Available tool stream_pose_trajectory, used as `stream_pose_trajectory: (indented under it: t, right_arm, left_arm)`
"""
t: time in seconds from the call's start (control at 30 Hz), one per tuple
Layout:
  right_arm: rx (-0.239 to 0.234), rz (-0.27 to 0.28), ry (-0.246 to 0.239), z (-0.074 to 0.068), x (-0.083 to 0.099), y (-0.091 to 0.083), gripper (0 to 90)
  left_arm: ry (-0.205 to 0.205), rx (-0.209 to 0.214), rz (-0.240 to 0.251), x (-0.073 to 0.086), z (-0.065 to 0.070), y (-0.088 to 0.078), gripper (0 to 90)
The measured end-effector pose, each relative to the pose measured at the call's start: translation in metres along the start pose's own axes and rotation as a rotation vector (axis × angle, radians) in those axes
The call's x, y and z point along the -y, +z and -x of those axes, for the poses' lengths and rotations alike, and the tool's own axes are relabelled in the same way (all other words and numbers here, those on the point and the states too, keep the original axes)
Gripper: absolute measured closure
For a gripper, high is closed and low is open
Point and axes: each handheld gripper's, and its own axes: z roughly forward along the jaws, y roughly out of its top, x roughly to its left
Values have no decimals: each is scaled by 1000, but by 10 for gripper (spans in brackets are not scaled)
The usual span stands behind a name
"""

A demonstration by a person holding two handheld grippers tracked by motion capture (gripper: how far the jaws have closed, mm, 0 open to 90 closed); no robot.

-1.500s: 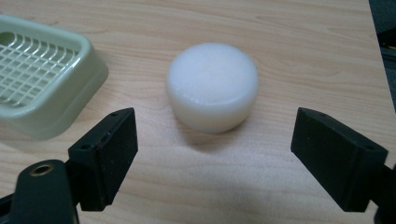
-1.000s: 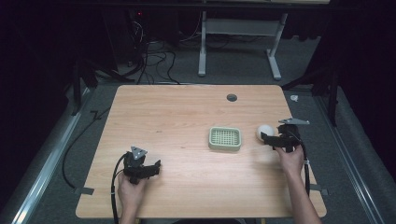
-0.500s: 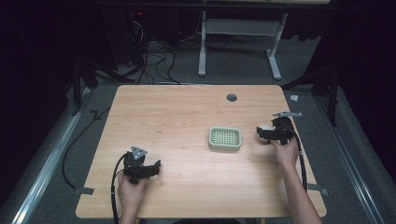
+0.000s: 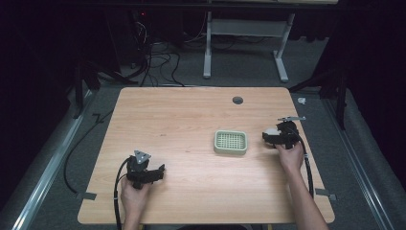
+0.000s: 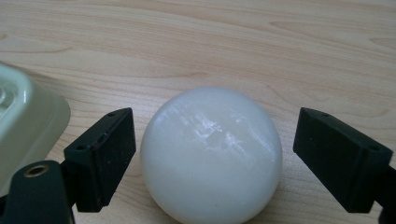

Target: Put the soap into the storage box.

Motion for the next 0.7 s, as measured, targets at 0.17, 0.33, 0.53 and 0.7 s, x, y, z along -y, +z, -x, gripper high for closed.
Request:
stream_pose_trajectory:
  t: [0.17,0.33,0.53,0.7]
  right_arm:
    - [3,-5,4,0,2,3,140]
    - [2,-23,3,2,4,7,143]
    - [7,-26,-2,0,7,10,163]
    - [11,-34,-18,-2,9,12,205]
  left_arm:
    - [0,0,0,0,0,0,159]
    - [0,0,0,0,0,0,159]
    - [0,0,0,0,0,0,159]
    - [0,0,0,0,0,0,159]
